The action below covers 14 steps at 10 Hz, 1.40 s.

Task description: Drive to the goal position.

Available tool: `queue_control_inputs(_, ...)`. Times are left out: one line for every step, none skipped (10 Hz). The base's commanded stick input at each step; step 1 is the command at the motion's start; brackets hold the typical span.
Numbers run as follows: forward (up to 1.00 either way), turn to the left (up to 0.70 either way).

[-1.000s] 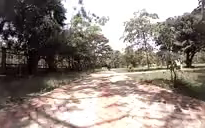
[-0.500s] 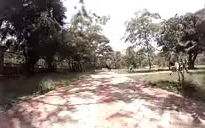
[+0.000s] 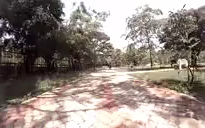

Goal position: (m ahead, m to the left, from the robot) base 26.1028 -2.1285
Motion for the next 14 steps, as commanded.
queue_control_inputs(0.70,0.00)
queue_control_inputs(0.70,0.00)
queue_control_inputs(0.70,-0.01)
queue_control_inputs(0.70,-0.33)
queue_control_inputs(0.70,-0.35)
queue_control_inputs(0.70,-0.35)
queue_control_inputs(0.70,-0.35)
queue_control_inputs(0.70,-0.20)
queue_control_inputs(0.70,-0.05)
queue_control_inputs(0.70,0.00)
queue_control_inputs(0.70,0.00)
queue_control_inputs(0.70,0.00)
queue_control_inputs(0.70,0.00)
queue_control_inputs(0.70,0.00)
